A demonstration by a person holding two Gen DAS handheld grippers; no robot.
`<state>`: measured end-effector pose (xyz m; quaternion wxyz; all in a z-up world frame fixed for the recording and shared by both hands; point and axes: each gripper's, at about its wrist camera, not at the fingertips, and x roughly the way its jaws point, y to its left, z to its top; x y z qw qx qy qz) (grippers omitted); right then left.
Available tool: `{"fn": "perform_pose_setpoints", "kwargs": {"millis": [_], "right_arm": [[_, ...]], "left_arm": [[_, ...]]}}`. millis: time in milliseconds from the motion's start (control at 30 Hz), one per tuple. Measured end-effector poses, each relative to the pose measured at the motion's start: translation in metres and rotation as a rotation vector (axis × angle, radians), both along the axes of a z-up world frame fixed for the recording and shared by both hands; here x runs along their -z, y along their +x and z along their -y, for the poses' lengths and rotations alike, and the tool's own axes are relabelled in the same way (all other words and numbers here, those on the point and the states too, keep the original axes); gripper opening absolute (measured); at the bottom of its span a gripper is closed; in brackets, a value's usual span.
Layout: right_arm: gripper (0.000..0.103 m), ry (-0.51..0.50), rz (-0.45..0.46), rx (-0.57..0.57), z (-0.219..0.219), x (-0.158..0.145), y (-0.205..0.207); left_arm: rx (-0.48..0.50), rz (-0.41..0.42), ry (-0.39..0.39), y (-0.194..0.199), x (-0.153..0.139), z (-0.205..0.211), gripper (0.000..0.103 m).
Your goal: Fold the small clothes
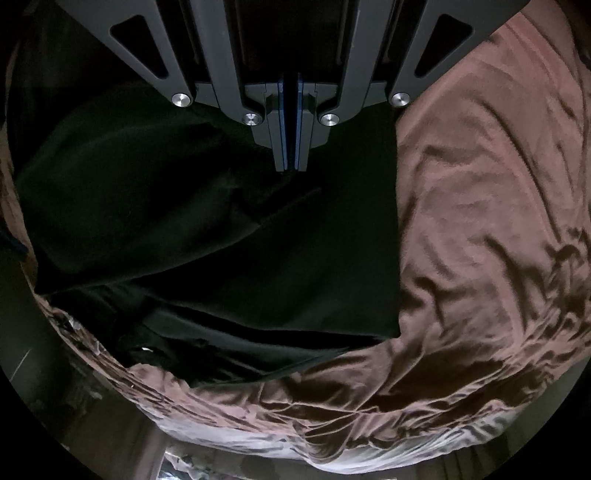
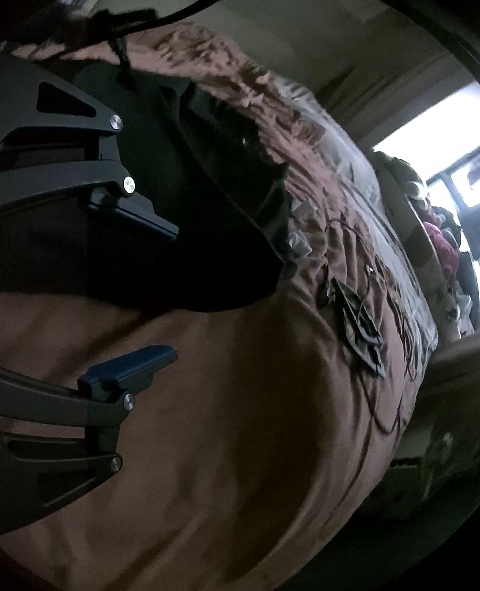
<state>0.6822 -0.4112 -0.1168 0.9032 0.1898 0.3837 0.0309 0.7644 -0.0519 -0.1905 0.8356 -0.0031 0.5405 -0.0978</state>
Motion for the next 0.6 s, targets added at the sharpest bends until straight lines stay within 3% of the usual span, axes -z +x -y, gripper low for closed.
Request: {"fn": "perform_pose_setpoints", "kwargs": {"millis": [267,333,400,533,600], "right_arm": [[0.056,-0.109,0.039,-0.033,-0.015,0.009,0.059],[0.052,-0.143,0.063,-0.037,-0.021,0.010,0.068],[0.042,-0.183,0.081,-0.036,-0.026,0.012,0.073],[0.003,-0.204,0.083,-0.052,-0.034,0.015,0.078],[0.002,-0.260,0.098,-0.047,-0.038,0.009,0.076]], "left_arm": [[0.027,0.008,-0.017,0.010,0.004,0.003,0.004],[0.028,0.011,-0.023,0.011,0.004,0.003,0.004],[0.026,0.009,-0.028,0.011,0.004,0.002,0.004],[0.018,0.008,-0.014,0.011,0.003,0.003,0.004],[0.019,0.016,-0.005,0.011,0.001,0.005,0.004]]}}
